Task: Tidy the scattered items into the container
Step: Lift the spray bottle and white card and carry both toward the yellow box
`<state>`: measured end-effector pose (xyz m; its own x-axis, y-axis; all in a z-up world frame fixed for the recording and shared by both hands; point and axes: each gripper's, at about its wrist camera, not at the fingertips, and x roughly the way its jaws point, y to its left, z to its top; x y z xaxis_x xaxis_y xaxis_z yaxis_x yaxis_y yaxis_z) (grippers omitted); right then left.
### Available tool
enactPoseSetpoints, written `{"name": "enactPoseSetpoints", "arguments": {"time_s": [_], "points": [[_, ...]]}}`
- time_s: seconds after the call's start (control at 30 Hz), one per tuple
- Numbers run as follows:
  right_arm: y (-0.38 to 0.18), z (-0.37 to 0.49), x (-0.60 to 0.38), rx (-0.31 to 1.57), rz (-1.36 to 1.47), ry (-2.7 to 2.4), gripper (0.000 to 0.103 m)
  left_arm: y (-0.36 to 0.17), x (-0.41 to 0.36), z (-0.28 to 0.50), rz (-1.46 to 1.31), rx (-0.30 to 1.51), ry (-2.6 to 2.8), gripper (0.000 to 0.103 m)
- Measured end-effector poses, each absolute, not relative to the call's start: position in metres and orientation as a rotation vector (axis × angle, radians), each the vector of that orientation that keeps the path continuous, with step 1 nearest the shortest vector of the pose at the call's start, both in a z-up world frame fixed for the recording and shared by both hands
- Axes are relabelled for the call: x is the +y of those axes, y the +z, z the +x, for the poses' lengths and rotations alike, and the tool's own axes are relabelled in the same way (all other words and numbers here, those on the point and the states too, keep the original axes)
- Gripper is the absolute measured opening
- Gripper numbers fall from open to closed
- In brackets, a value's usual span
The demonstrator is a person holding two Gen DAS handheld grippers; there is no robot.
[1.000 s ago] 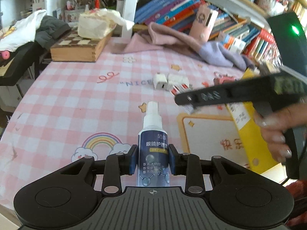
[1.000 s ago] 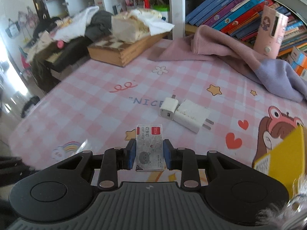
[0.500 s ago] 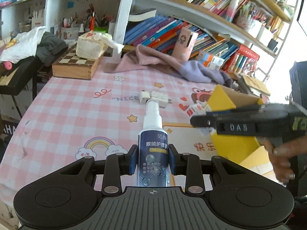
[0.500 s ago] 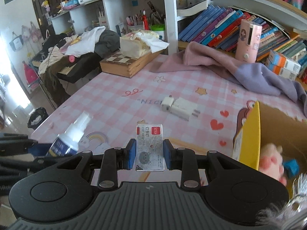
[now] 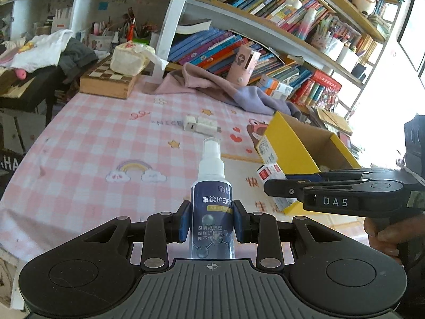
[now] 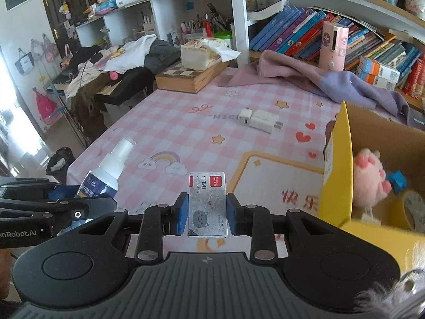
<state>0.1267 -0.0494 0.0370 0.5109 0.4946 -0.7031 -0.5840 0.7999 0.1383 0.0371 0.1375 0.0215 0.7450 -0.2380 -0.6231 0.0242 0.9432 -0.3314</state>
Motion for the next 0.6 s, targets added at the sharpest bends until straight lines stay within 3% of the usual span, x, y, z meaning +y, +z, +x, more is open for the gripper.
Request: {"name": "enactPoseSetpoints", "arguments": {"time_s": [0.6], "points": [[0.023,0.002,-0.107,0.831,-0.023,0.509,0.028,0.014,0.096,-0.042,-0.272,0.796,-0.311,0.031]]}}
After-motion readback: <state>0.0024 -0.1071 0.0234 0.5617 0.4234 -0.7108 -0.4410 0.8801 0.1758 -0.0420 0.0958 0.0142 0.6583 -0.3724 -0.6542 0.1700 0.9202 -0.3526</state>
